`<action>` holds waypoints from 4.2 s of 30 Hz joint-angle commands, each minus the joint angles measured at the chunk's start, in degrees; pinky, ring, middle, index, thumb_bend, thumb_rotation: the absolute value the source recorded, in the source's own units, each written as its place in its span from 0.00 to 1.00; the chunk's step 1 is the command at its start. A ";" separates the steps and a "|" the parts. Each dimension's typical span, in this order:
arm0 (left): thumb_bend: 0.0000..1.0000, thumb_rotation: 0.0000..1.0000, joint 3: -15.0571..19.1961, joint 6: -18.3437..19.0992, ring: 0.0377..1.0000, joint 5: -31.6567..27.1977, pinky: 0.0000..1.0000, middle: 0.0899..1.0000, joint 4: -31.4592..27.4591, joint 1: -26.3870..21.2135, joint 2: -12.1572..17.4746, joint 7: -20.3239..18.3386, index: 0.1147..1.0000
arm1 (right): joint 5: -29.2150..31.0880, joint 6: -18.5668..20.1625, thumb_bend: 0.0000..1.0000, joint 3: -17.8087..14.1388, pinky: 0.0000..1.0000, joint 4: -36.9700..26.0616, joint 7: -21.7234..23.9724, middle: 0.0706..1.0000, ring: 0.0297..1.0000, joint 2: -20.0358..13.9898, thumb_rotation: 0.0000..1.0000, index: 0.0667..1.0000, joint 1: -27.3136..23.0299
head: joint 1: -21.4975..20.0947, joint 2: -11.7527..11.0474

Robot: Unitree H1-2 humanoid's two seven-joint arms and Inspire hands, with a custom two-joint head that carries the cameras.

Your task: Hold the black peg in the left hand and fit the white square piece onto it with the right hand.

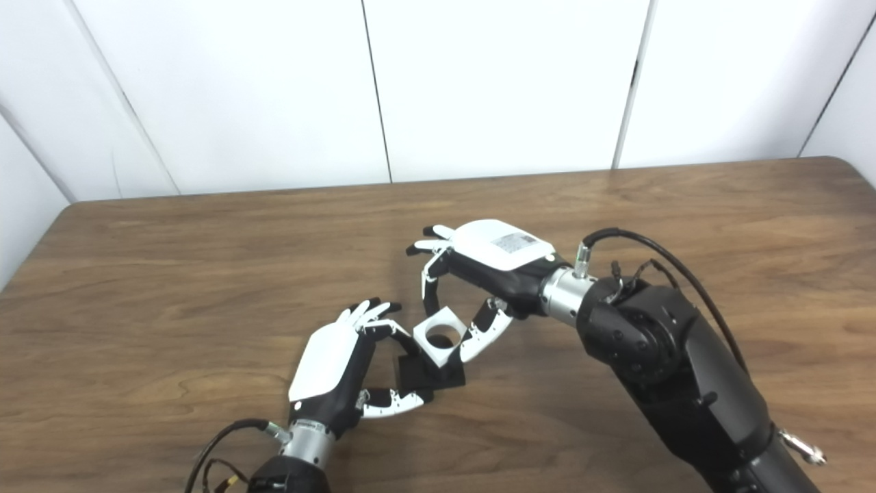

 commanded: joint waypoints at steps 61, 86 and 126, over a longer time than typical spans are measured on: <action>0.52 0.06 -2.03 1.21 0.95 1.32 0.96 0.86 2.75 -0.67 -2.30 1.69 0.42 | -10.29 -6.04 0.52 3.80 0.98 1.36 -3.21 0.94 1.00 1.28 0.15 0.46 1.31 | 0.98 -0.18; 0.88 0.35 -2.80 4.22 0.97 2.58 1.00 0.89 1.47 -0.72 -0.94 -2.27 0.77 | -7.50 -7.17 0.97 1.08 0.94 4.52 -3.56 0.93 1.00 0.50 0.41 0.69 2.10 | 1.26 -0.07; 1.00 0.53 3.44 0.39 0.99 1.39 1.00 0.97 -8.91 1.12 2.31 -3.53 0.96 | 2.16 -0.43 0.98 -10.83 0.93 1.40 -5.88 0.96 1.00 0.22 0.39 0.84 6.07 | 0.78 -0.88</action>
